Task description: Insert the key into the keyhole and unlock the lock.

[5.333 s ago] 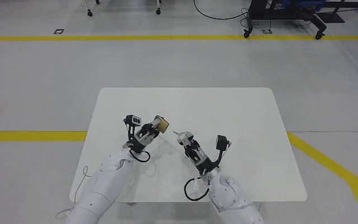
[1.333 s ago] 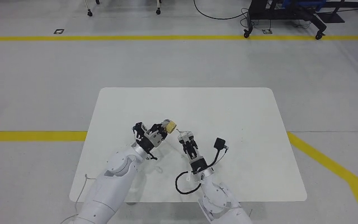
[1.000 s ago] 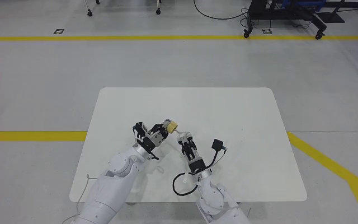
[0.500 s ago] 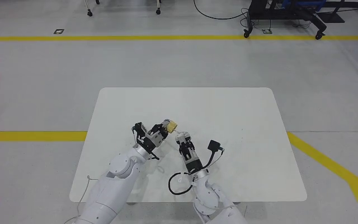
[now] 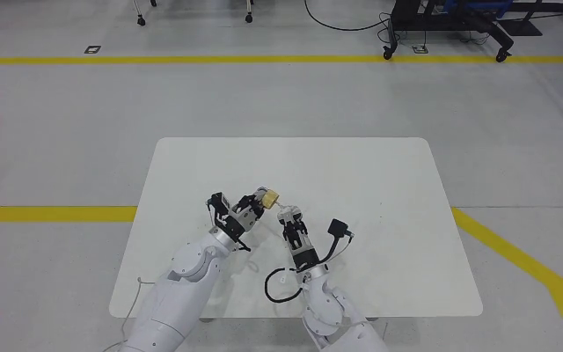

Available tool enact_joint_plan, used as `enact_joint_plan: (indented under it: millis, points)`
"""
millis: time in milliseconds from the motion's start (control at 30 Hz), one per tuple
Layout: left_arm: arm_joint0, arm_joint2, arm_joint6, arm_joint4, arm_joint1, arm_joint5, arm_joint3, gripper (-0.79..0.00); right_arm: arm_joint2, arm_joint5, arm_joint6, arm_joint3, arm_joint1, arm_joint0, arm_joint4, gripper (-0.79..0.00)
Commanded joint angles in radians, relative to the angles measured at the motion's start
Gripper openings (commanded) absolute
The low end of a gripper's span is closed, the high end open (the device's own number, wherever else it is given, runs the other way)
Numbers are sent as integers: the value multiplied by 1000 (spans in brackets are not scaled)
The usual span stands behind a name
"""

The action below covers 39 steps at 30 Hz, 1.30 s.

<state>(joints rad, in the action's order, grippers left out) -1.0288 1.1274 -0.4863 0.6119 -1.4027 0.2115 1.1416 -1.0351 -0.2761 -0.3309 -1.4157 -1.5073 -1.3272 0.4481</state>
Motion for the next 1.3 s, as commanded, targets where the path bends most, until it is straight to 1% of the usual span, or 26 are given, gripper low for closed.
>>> enact_joint_plan:
  millis: [0, 267, 400, 767, 1033, 1067, 1100, 1167, 1267]
  points:
    - [-1, 1, 2, -7, 0, 1, 2, -785, -1, 3, 0, 2, -1, 1, 0, -785]
    - [-8, -8, 46, -72, -3, 7, 27, -785, -2, 9, 7, 7, -6, 4, 1, -785]
    - [-11, -9, 48, -86, -4, 8, 39, -785, -4, 9, 13, 7, -7, 4, -2, -785]
    - [-11, -13, 75, -206, 0, 5, 58, -785, -12, 10, 27, 6, -11, 3, 3, -785]
    - [-19, -13, 53, -190, -3, 1, 61, -785, -14, 17, 35, 11, -14, 6, 1, -785]
    - [-18, -11, 51, -188, -3, 2, 58, -785, -14, 16, 36, 11, -15, 6, -1, -622]
    - [-19, -9, 49, -182, -3, 4, 55, -785, -15, 13, 37, 10, -15, 5, -4, -508]
    - [-18, -4, 33, -163, -4, 14, 53, -785, -18, 10, 41, 7, -15, 3, -9, -456]
    - [-21, 13, -20, -118, -3, 49, 46, -785, -27, 2, 49, -1, -15, -3, -20, -443]
